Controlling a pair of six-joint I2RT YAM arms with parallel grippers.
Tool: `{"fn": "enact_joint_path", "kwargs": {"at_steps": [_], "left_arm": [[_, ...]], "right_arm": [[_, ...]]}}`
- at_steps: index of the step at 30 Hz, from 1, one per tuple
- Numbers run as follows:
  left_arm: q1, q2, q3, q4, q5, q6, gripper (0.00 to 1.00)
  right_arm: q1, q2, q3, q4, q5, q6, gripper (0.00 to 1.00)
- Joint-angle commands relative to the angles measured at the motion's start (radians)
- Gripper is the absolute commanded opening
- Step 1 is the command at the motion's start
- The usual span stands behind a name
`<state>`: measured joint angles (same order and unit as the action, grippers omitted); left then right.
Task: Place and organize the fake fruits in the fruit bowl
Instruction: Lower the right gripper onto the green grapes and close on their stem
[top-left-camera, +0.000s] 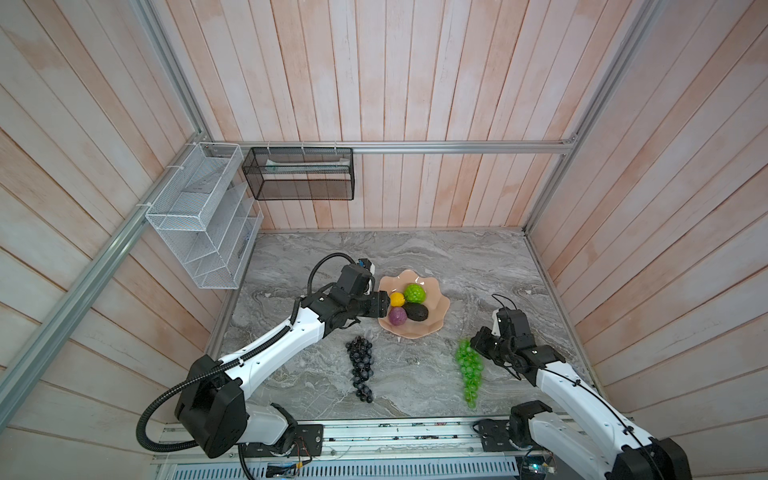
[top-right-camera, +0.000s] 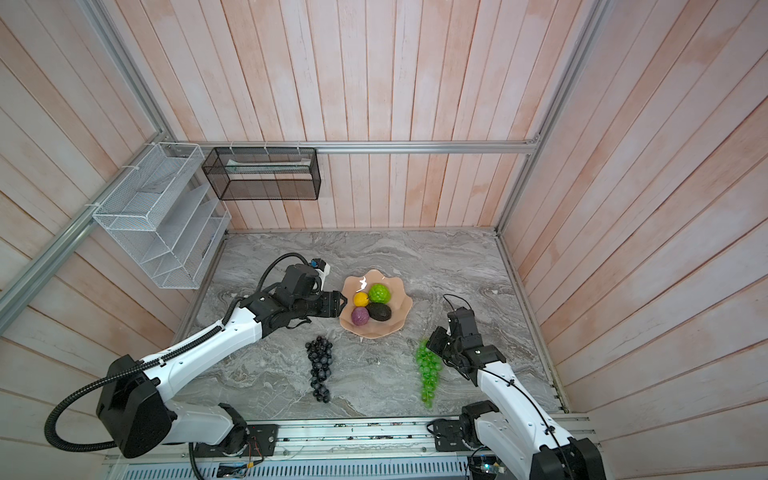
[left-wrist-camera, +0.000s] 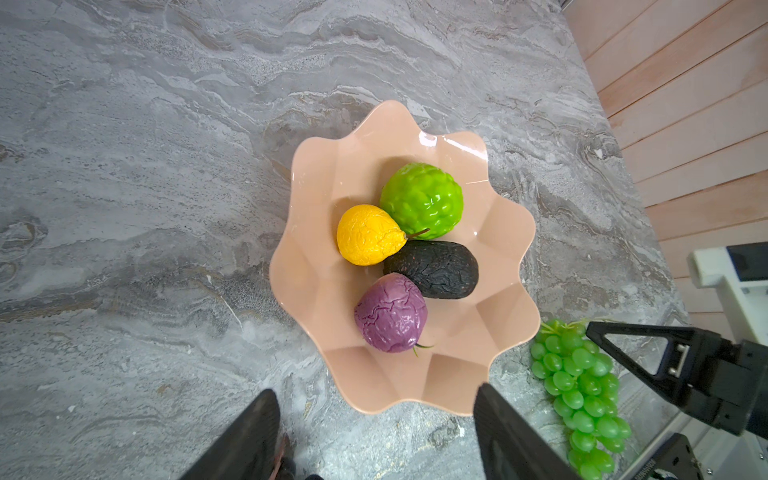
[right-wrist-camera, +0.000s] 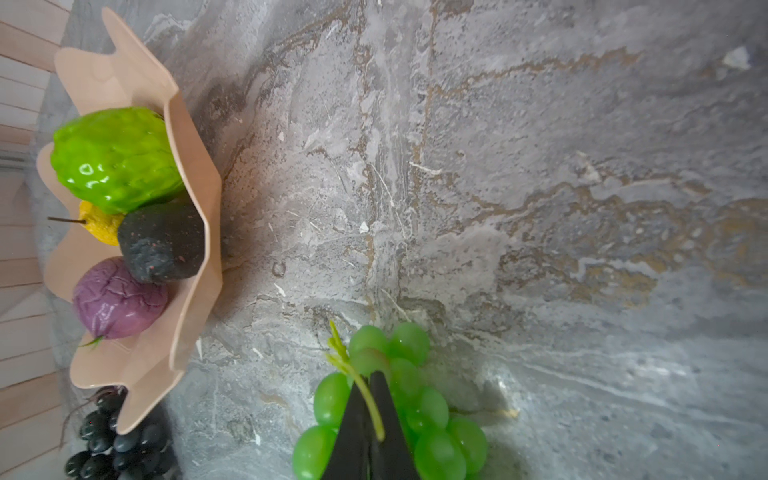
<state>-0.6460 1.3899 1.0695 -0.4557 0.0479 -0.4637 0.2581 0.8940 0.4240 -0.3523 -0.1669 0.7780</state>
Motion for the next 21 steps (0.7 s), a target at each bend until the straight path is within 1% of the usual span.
{"fn": "enact_joint_path", "kwargs": {"at_steps": [1,9,14,17,21], "left_arm": [[0.007,0.008,0.014,-0.002,0.007,-0.014,0.76],[0.006,0.032,0.030,-0.006,0.016,-0.026,0.76],[0.006,0.048,0.046,-0.009,0.020,-0.030,0.76],[0.006,0.056,0.058,-0.015,0.020,-0.030,0.76],[0.006,0.061,0.066,-0.017,0.023,-0.035,0.76]], "right_arm": [[-0.003,-0.034,-0.004,-0.012,0.005,-0.028,0.00],[-0.003,-0.136,0.023,-0.073,0.054,-0.037,0.00],[0.000,-0.188,0.084,-0.113,0.070,-0.053,0.00],[0.004,-0.204,0.126,-0.139,0.090,-0.076,0.00],[0.003,-0.185,0.134,-0.153,0.071,-0.076,0.00]]}}
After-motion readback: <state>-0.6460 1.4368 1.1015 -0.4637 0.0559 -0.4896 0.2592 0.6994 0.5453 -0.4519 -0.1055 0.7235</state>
